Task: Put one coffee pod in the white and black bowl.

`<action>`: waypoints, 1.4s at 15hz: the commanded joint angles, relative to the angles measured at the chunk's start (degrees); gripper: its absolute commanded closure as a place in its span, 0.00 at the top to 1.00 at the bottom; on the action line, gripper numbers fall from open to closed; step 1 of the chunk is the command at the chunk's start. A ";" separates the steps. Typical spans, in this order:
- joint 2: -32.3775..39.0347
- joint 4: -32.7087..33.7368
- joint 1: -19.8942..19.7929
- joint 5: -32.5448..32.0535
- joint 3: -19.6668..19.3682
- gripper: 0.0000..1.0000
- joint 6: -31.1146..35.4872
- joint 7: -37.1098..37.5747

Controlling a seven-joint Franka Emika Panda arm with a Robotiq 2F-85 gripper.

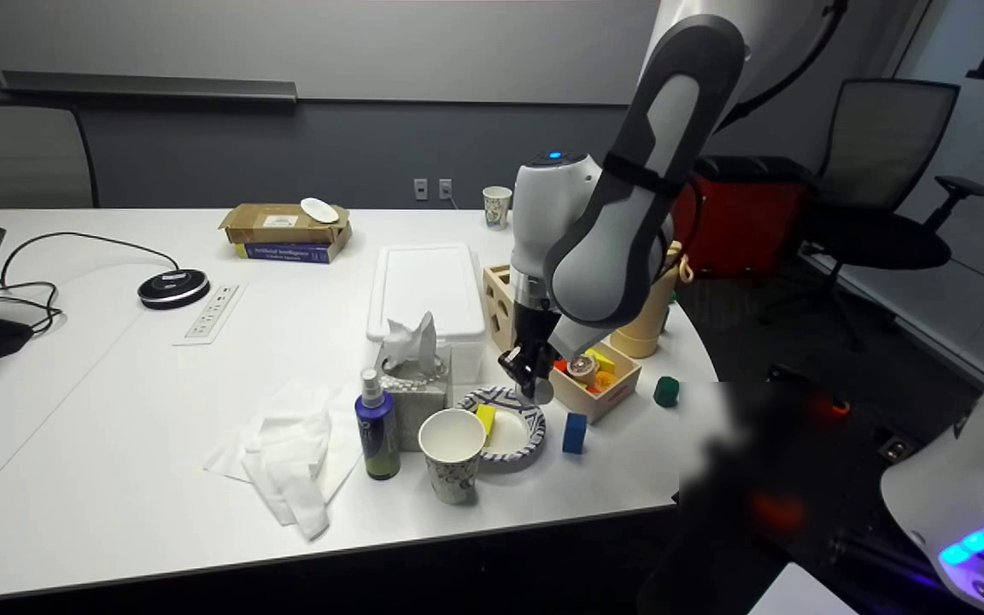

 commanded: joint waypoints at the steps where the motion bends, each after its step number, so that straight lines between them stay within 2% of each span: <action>1: 3.69 4.11 1.98 -0.68 -0.42 0.07 0.62 0.65; 6: 8.01 9.57 2.56 0.00 0.48 0.07 -0.90 0.10; 12: 11.04 15.27 -1.24 2.40 4.91 0.07 -2.73 -1.26; 15: 11.65 16.35 -2.47 3.15 6.42 0.07 -3.44 -1.42; 21: 11.04 16.00 -3.79 3.82 6.99 0.07 -6.12 -1.21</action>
